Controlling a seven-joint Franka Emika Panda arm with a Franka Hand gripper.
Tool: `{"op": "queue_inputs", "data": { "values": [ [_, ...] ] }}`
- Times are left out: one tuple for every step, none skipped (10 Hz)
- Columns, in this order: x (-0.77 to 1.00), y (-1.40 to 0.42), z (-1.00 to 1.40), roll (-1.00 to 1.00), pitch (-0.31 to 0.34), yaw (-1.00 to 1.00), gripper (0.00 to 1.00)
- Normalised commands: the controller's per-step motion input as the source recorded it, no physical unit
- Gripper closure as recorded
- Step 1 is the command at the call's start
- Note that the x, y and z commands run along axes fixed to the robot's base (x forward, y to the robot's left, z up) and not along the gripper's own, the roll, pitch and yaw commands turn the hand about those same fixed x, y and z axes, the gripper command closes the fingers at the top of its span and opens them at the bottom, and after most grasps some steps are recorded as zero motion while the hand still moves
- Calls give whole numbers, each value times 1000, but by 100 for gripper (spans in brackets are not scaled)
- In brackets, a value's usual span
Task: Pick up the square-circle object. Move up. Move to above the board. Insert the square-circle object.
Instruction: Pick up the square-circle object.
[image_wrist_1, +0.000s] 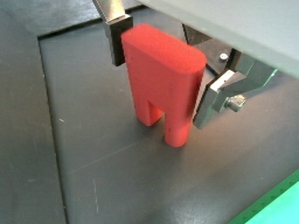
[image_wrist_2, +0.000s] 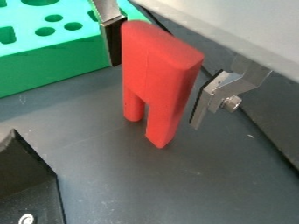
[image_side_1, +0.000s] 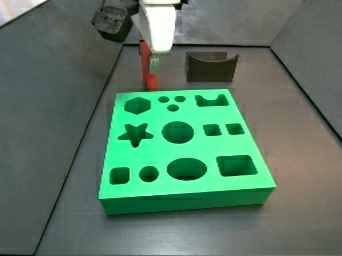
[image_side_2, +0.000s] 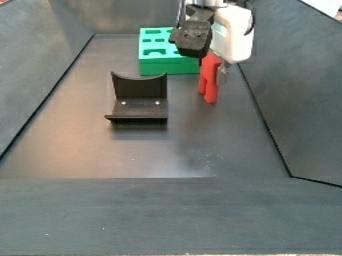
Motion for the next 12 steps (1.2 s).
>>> {"op": "queue_inputs", "data": {
  "values": [
    [0, 0, -29, -24, -1, -109, 0],
    [0, 0, 0, 0, -10, 0, 0],
    [0, 0, 0, 0, 0, 0, 0],
    [0, 0, 0, 0, 0, 0, 100],
    [0, 0, 0, 0, 0, 0, 100],
    [0, 0, 0, 0, 0, 0, 100],
    [0, 0, 0, 0, 0, 0, 100],
    [0, 0, 0, 0, 0, 0, 100],
    [0, 0, 0, 0, 0, 0, 100],
    [0, 0, 0, 0, 0, 0, 100],
    [0, 0, 0, 0, 0, 0, 100],
    [0, 0, 0, 0, 0, 0, 100]
  ]
}}
